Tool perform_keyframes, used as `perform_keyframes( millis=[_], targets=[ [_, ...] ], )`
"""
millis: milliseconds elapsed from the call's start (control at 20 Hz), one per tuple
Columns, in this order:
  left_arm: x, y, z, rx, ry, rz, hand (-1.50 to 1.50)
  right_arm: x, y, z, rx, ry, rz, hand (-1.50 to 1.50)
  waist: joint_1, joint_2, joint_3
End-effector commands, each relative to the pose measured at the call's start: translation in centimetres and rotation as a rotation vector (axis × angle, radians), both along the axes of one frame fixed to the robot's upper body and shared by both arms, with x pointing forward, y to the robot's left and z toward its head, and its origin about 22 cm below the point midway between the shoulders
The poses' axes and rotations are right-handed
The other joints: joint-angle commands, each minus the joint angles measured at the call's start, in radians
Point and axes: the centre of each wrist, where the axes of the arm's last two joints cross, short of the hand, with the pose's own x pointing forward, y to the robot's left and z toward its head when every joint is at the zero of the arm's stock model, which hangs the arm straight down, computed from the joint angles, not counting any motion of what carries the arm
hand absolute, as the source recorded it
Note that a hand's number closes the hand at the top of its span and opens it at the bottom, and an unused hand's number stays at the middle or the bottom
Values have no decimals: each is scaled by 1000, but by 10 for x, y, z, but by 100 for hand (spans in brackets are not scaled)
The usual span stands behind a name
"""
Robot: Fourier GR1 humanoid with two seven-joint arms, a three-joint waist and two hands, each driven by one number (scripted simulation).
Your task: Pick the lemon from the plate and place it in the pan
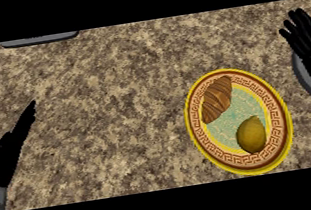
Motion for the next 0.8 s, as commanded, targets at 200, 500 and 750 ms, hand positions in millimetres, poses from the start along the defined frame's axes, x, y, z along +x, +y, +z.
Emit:
perform_keyframes(
  millis=[200,500,750],
  targets=[
    [24,-30,20,-330,-165,136,0,-5,7,27,41,-215,-70,150,-30,-47,-31],
    [16,-38,23,-462,-172,206,0,-78,-29,4,-432,-168,-336,150,-99,-67,-33],
    [8,-50,27,-485,-151,182,0,-152,-35,-4,-604,-63,-391,-150,-75,-57,-31]
  ],
)
